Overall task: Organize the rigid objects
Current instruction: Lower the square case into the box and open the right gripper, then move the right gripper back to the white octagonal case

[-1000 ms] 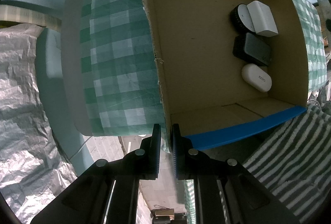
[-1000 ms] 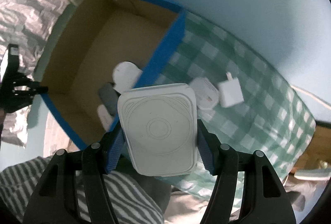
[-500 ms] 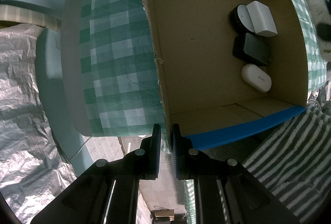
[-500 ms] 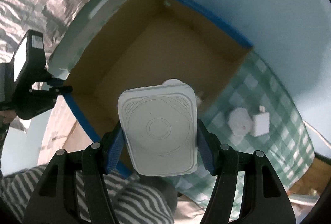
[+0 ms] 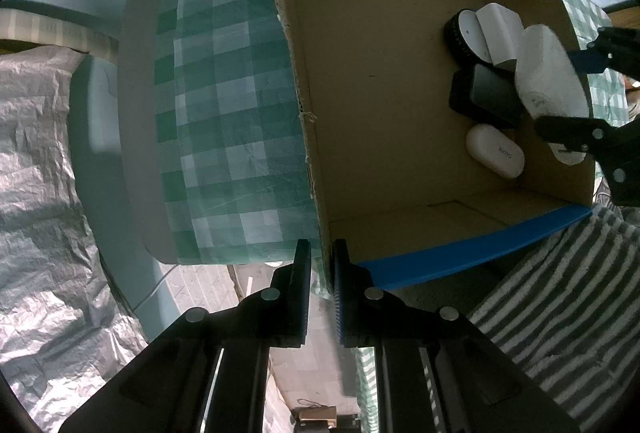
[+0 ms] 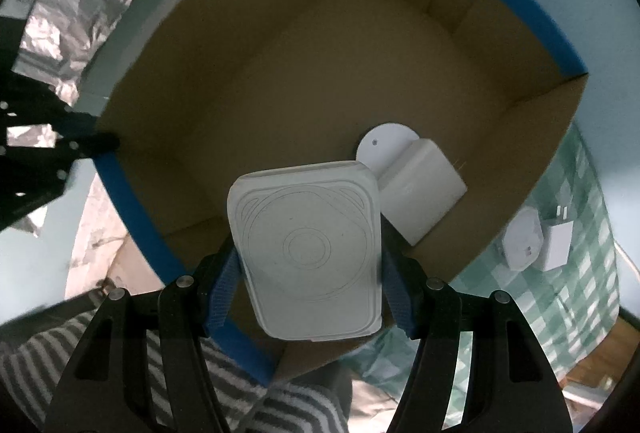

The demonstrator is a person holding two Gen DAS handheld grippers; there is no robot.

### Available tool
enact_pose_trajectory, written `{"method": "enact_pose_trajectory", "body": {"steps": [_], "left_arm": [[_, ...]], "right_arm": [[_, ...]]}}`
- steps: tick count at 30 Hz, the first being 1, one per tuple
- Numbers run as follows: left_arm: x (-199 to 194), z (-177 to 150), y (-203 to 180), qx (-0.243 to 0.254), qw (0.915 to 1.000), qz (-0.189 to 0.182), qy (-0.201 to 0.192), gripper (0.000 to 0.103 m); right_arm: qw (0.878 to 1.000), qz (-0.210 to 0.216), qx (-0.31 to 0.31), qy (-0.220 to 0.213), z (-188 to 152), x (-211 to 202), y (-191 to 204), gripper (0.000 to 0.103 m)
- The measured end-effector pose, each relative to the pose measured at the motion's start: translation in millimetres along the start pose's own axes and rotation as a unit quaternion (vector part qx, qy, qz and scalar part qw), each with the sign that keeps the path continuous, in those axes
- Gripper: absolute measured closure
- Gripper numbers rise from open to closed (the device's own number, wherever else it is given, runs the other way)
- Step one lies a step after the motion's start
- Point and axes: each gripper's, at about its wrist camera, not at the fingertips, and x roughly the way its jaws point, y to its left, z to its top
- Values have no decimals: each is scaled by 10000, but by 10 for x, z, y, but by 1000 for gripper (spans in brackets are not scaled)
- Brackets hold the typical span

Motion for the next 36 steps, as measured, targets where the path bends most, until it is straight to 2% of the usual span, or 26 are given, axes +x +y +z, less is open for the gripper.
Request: {"method": "enact_pose_trajectory", "body": {"steps": [10,17,27,36], "left_arm": [[2,3,-8,1,10000,-3,-10,93],[2,-6,1,15,10000,-2,2,92],[-8,-20,4,18,10000,14,-7,92],[-26,-39,-14,42,10000,57,-11,92]], "right_arm": [[10000,-12,-27,14,-29,99,-7,39],[9997,26,99,-234,-42,-78,-125,40],[9976,9,-19,-697,-219,-465,-221,40],[9955,-53,2,-944,-386,-815,-369,40]]}}
